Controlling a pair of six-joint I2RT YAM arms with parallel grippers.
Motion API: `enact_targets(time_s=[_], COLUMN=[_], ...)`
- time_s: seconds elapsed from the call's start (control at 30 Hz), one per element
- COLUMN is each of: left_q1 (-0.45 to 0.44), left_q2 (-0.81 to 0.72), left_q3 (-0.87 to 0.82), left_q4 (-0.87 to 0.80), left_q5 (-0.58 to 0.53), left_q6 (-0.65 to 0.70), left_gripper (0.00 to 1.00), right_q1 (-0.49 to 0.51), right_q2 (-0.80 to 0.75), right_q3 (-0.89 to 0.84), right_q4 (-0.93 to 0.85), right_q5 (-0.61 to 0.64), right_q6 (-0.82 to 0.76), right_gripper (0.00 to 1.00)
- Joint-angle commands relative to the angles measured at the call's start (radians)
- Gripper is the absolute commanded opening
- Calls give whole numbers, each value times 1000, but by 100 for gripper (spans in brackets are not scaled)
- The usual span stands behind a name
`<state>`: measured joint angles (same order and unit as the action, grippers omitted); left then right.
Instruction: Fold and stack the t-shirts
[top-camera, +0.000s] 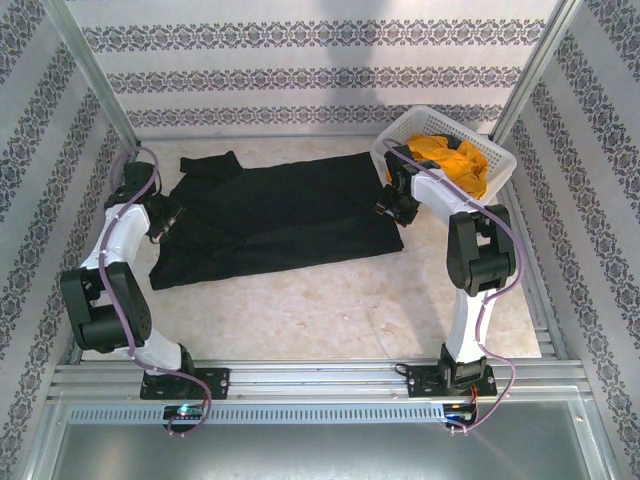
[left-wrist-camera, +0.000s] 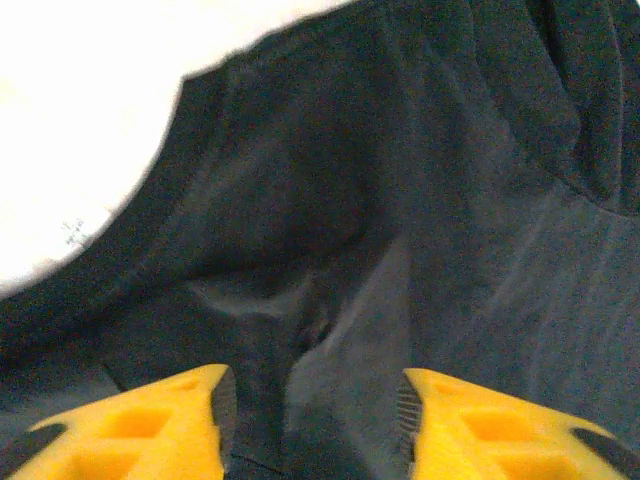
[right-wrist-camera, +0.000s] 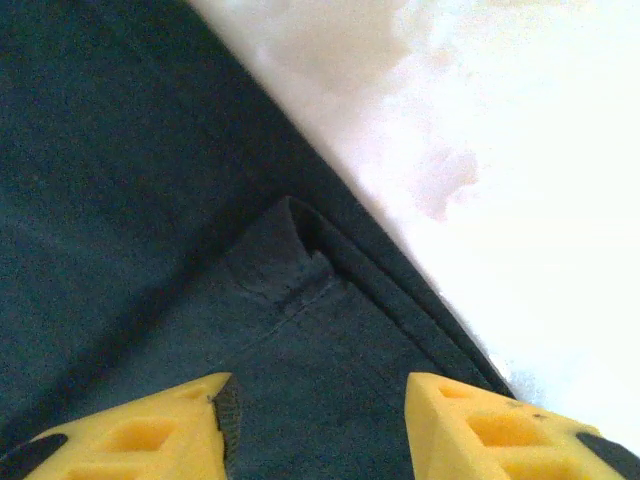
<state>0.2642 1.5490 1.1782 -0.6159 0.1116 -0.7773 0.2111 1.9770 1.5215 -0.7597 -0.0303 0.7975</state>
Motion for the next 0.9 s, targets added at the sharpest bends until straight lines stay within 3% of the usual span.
enact_targets(time_s=[0.0, 0.07, 0.2, 0.37, 0.43, 0.53, 0.63, 0.77, 0.87], left_q1=[46, 60, 132, 189, 189, 178, 131, 63, 59], left_q2=[-29, -47, -112, -182, -174, -139, -84, -22, 29], left_q3=[14, -9, -125, -294, -331, -364, -342, -332, -335], left_q4=[-72, -120, -167, -99, -47, 45, 67, 122, 125], left_q5=[26, 26, 54, 133, 179, 252, 264, 239, 208], left_q6=[33, 28, -15, -93, -130, -181, -205, -246, -249], left_gripper=[57, 61, 60, 50, 44, 31, 27, 25, 25], right_q1=[-15, -16, -15, -20, -28, -21, 4, 36, 54], right_q2=[-97, -149, -245, -338, -334, -288, -219, -123, -31], right_q3=[-32, -87, -224, -393, -422, -412, -359, -273, -190], right_q4=[-10, 9, 58, 149, 186, 219, 200, 151, 56], right_q5=[3, -19, -73, -118, -162, -214, -201, -166, -124], right_q6=[-22, -27, -32, -45, -49, -61, -73, -78, -95], right_gripper=[54, 56, 57, 59, 53, 37, 24, 23, 25])
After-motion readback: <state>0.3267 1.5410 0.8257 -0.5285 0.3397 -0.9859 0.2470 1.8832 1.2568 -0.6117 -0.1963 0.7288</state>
